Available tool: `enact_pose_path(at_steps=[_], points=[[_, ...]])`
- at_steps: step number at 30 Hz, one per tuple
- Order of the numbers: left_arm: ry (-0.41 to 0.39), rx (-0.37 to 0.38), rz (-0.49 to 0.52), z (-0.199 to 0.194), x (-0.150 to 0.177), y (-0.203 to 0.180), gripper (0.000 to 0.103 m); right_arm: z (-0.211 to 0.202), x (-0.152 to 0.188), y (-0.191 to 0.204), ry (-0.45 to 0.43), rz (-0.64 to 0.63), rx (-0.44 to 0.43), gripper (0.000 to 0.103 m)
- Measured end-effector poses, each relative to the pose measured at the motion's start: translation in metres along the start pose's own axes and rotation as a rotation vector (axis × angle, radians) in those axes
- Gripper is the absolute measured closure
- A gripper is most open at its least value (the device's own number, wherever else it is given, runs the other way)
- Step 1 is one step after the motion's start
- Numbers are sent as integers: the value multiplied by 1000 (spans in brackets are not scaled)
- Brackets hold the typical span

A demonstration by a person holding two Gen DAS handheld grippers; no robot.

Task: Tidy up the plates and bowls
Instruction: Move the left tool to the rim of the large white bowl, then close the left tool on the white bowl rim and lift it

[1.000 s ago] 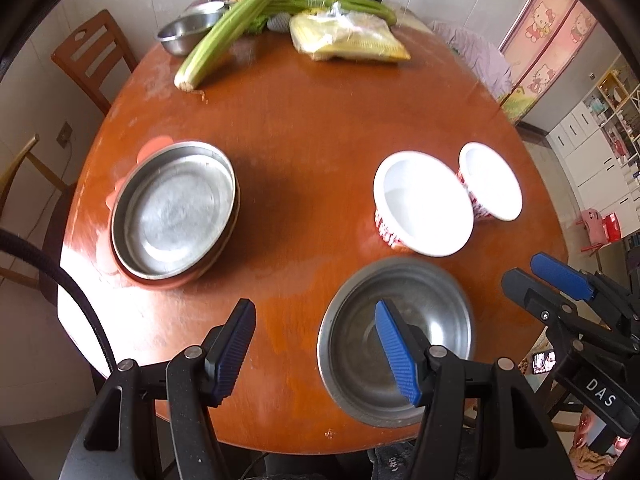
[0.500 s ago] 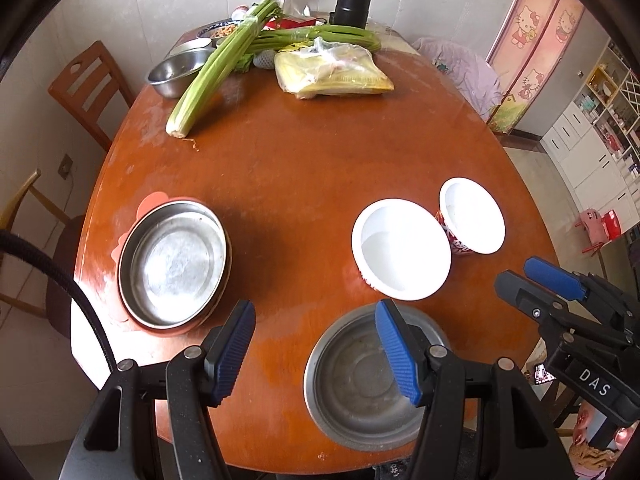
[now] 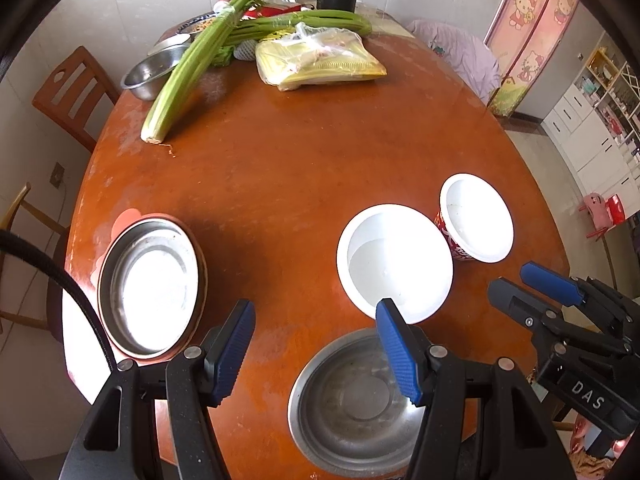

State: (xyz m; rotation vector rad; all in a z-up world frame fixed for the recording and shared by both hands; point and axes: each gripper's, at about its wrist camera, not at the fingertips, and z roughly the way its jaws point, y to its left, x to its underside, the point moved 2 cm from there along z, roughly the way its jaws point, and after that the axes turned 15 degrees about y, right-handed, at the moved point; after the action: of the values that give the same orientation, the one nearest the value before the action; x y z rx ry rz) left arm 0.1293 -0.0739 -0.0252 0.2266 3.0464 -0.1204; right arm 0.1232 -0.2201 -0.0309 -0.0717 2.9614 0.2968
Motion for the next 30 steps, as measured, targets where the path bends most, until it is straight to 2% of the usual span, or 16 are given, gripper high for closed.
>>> enact_pose_path(at_steps=[13, 30], points=[[68, 8, 27, 29, -30, -6, 41, 24, -10, -2, 62, -1, -24, 51], [126, 22, 19, 59, -50, -5, 41, 56, -20, -4, 111, 9, -43, 51]])
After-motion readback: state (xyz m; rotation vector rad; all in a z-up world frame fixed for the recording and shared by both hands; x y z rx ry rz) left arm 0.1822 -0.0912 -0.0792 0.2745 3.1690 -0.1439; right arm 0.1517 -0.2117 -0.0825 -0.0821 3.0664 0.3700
